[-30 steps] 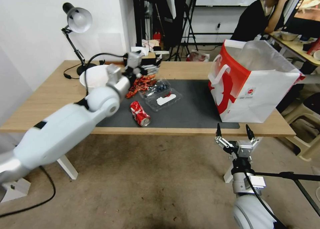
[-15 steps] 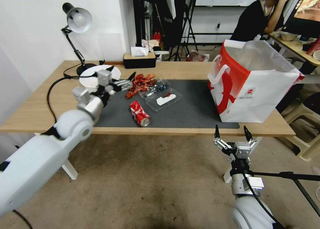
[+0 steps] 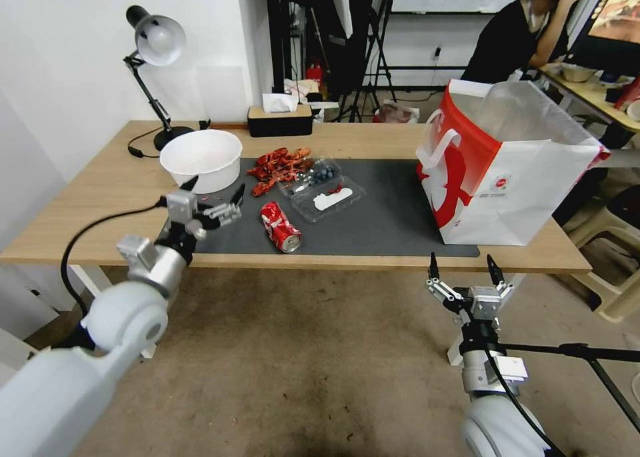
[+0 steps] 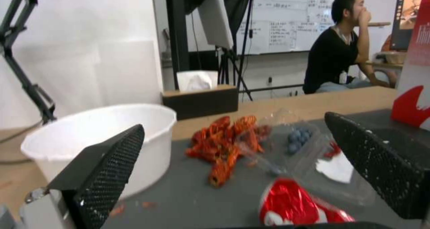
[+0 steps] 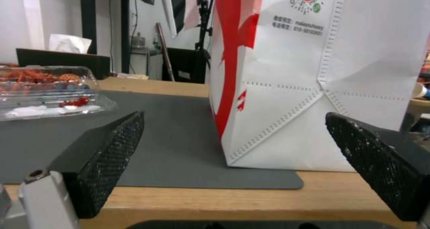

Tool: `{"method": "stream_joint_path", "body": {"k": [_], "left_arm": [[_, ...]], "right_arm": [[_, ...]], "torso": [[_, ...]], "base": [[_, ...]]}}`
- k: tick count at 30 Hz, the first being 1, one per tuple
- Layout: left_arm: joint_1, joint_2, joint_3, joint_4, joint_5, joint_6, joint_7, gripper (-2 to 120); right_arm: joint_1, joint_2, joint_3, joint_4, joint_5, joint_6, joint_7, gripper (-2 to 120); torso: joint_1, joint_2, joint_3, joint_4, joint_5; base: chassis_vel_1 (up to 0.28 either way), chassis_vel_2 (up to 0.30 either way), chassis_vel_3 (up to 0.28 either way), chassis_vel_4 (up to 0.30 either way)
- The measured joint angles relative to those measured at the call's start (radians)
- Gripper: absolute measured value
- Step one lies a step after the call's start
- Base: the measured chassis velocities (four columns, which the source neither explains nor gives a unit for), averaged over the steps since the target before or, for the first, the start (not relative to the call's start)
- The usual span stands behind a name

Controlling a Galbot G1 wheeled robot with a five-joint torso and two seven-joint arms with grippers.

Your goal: Pick up the trash from the table and place it into the takeout bag.

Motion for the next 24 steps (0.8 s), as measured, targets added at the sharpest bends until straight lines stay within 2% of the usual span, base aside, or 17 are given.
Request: {"method": "stream_joint_path", "body": {"k": [7,10,11,14,24], "left_arm": [[0.097,-0.058,-0.056,-0.010,0.050,-0.026,0.044,100],[0.165,-0.131,-0.111,-0.016,0.097,-0.060,0.077,100],[0.165,-0.131,-0.111,-0.016,0.097,-0.060,0.077,100],[0.216,-0.187,-0.138,-0.002,0.152,-0.111,0.100,100],[0.312,-0.256,-0.179,0.040,0.223,-0.214,0.124,100]], "right_arm": [[-0.002,-0.004,0.004,0.002,0.000,0.002,0.001,100],[-0.001,-0.005,0.006,0.001,0.004,0.005,0.002,100],[-0.001,-0.005,0.006,0.001,0.004,0.005,0.002,100],[0.001,-0.005,0.006,-0.003,0.007,0.007,0.002,100],[0.005,-0.003,0.003,-0.012,0.010,0.011,0.002,100]], "torso": [[0.000,0.000,0.000,0.0006,0.0000],[0.000,0.000,0.000,0.0005,0.0001],[0.000,0.000,0.000,0.0005,0.0001],[0.000,0.000,0.000,0.0005,0.0000],[0.000,0.000,0.000,0.0006,0.0000]], "base": [[0.000,0.000,0.000,0.000],[0.000,0.000,0.000,0.000],[0.000,0.000,0.000,0.000],[0.000,0.000,0.000,0.000],[0.000,0.000,0.000,0.000]]}}
